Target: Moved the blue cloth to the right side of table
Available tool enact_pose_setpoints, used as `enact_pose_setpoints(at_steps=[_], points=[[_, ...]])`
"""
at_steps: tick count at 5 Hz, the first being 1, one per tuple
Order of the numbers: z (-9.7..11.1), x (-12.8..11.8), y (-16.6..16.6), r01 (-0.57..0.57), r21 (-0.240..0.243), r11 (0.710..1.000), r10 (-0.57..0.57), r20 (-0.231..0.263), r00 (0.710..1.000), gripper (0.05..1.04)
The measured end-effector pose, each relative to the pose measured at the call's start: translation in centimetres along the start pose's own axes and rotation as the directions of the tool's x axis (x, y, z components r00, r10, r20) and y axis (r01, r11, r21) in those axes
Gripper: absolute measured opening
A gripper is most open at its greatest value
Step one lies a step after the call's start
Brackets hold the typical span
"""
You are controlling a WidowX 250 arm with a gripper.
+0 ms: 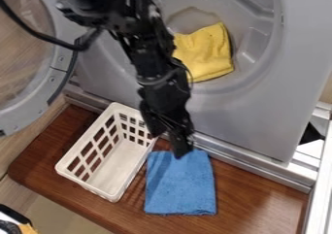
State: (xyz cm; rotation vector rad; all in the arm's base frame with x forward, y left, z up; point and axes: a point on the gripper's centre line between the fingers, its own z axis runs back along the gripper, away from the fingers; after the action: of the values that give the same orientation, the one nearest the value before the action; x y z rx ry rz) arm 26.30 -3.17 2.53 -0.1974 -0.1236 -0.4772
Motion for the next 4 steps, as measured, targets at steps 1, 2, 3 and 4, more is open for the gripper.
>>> enact_pose_setpoints(at_steps=[1,2,3,4], points=[[-2.6,0.2,-0.9,0.065,-0.055,0.996,-0.064,0.010,0.998,1.001],[-4.9,0.3,-1.4,0.119,-0.072,0.990,-0.119,0.010,0.993,1.001],[-6.5,0.0,-1.4,0.120,-0.068,0.990,-0.122,-0.023,0.992,1.001],[-6.8,0.4,-1.1,0.140,-0.016,0.990,-0.140,-0.013,0.990,1.001]])
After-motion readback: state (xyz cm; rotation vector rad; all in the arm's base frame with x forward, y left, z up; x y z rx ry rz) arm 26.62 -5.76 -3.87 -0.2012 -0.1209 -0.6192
